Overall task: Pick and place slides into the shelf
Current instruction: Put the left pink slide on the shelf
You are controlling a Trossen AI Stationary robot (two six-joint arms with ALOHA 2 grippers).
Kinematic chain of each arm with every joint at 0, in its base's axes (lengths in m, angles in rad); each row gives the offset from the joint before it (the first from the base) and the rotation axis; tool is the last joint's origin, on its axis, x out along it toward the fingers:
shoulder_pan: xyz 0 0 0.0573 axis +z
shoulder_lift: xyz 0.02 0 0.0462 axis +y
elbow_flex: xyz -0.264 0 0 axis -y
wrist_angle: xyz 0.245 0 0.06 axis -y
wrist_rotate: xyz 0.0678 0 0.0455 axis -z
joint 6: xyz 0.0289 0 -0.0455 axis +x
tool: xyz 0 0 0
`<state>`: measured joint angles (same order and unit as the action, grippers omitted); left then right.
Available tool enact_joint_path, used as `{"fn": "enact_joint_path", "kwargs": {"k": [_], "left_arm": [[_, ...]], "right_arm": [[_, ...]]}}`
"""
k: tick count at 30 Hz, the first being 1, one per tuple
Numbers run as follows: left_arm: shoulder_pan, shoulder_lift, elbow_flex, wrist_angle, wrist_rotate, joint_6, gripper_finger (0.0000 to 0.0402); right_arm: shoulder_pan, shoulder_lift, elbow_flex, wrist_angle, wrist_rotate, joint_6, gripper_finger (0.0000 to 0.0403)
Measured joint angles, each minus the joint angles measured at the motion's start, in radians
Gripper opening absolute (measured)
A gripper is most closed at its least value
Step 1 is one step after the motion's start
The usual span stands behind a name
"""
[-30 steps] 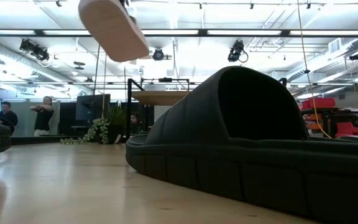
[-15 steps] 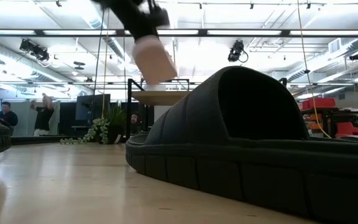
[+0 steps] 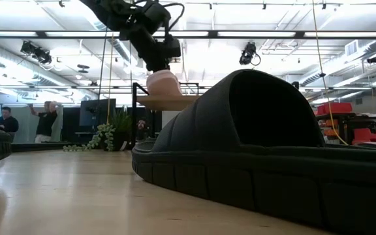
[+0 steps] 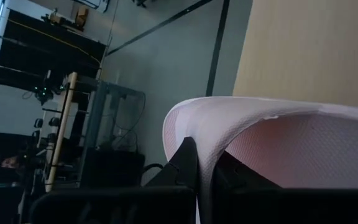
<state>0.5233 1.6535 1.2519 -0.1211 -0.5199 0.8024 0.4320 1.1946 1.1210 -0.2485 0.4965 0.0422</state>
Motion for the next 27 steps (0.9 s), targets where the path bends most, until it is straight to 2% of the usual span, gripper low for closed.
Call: {"fn": "enact_joint_path", "kwargs": {"k": [3,14,27], "left_arm": [[0.015,0.0,0.001,-0.012,0.016,-0.006,0.0021],[0.021,0.026,0.001,-0.031,0.008,-0.006,0.0099],[0.005,0.026,0.0,-0.02,-0.019,-0.001,0.0151]], "right_arm": [[0.0,0.0,0.0,0.0,0.0,0.0,0.0014],[0.0,0.0,0.0,0.001,0.0,0.0,0.0014],[0.0,0.0,0.0,0.001,0.0,0.0,0.0014]]}}
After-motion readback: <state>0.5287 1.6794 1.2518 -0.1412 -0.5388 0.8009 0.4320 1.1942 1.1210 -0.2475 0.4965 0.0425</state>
